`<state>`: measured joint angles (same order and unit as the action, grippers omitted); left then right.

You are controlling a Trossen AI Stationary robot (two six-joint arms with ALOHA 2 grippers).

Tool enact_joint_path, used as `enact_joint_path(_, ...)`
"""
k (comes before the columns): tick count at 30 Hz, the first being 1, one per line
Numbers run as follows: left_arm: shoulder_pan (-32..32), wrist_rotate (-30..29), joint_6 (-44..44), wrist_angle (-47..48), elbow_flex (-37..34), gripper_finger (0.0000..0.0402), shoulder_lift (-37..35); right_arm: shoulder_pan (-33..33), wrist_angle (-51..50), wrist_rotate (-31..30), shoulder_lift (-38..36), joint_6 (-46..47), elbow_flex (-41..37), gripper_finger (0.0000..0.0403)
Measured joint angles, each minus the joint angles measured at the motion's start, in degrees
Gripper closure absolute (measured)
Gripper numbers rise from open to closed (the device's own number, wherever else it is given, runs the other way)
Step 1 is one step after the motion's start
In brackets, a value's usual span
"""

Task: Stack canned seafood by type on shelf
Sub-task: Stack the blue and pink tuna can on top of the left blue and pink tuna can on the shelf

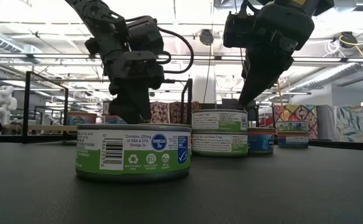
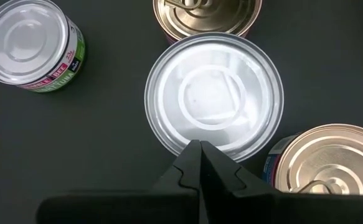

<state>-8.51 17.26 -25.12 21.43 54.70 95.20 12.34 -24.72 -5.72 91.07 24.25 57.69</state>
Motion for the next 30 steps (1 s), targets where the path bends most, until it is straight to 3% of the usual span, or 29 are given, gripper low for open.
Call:
enact_joint_path(24,1.57,-3.76,-1.52,0.08,0.00,0.0148,0.11,0.00,0.05,-0.02,0.00,0.09,0.00,0.0403)
enact_joint_path(30,2.27,-2.92,-1.91,-2.10,0.18,0.0148,3.36,-0.01,0.13,-0.04,0.00,0.09,0.00,0.0403)
